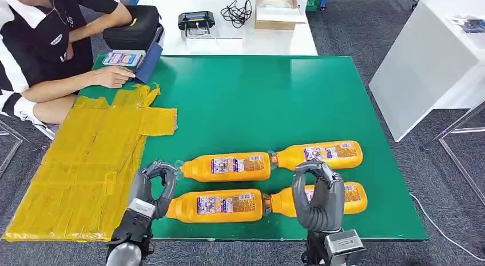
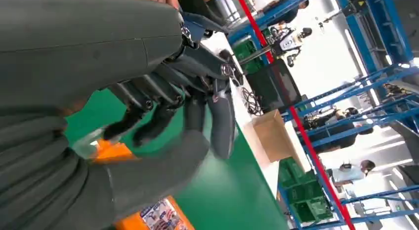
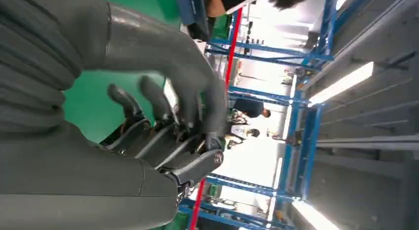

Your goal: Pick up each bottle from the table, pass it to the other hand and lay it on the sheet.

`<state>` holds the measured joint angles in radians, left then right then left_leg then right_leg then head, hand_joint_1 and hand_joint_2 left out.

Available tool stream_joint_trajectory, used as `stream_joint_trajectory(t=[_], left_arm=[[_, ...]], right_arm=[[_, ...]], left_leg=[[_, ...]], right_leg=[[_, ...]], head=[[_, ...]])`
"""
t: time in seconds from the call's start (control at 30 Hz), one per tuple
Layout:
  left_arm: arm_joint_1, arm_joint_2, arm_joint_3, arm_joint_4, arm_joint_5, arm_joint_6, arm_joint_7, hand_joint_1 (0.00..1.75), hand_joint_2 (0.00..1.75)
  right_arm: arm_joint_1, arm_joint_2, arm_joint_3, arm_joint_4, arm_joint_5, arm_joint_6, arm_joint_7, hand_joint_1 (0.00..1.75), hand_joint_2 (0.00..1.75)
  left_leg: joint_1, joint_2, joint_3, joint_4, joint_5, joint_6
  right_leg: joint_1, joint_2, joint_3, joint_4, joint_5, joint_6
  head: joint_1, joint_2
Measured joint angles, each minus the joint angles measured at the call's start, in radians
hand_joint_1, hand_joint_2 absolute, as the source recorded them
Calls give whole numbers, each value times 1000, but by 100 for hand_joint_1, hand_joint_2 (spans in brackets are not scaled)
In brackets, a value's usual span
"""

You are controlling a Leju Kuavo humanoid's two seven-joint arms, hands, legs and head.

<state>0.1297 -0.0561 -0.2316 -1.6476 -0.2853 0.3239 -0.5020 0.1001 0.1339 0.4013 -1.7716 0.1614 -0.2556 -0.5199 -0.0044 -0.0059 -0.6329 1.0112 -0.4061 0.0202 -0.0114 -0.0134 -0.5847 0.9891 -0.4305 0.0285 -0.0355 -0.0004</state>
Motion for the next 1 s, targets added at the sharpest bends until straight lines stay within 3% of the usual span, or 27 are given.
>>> stream_joint_trajectory(t=[0.23,0.43,0.7,1.0], left_arm=[[-16,-1,24,-1,24,14,12,0,175],[-71,-8,31,0,55,7,34,0,175],[-143,-33,31,17,55,35,36,0,175],[-212,-55,-1,63,20,105,15,0,175]], right_arm=[[-83,-32,39,47,253,-53,153,0,175],[-282,-67,123,250,607,-6,363,0,175],[-522,-40,247,583,779,65,470,0,175],[-687,35,308,925,792,74,460,0,175]], left_leg=[[0,1,0,0,0,0],[0,0,0,0,3,1],[0,1,0,0,4,1],[0,1,0,0,4,1]], right_leg=[[0,0,0,0,0,0],[0,0,0,0,3,-1],[0,0,0,0,4,0],[0,0,-1,1,4,0]], head=[[0,0],[0,0],[0,0],[0,0]])
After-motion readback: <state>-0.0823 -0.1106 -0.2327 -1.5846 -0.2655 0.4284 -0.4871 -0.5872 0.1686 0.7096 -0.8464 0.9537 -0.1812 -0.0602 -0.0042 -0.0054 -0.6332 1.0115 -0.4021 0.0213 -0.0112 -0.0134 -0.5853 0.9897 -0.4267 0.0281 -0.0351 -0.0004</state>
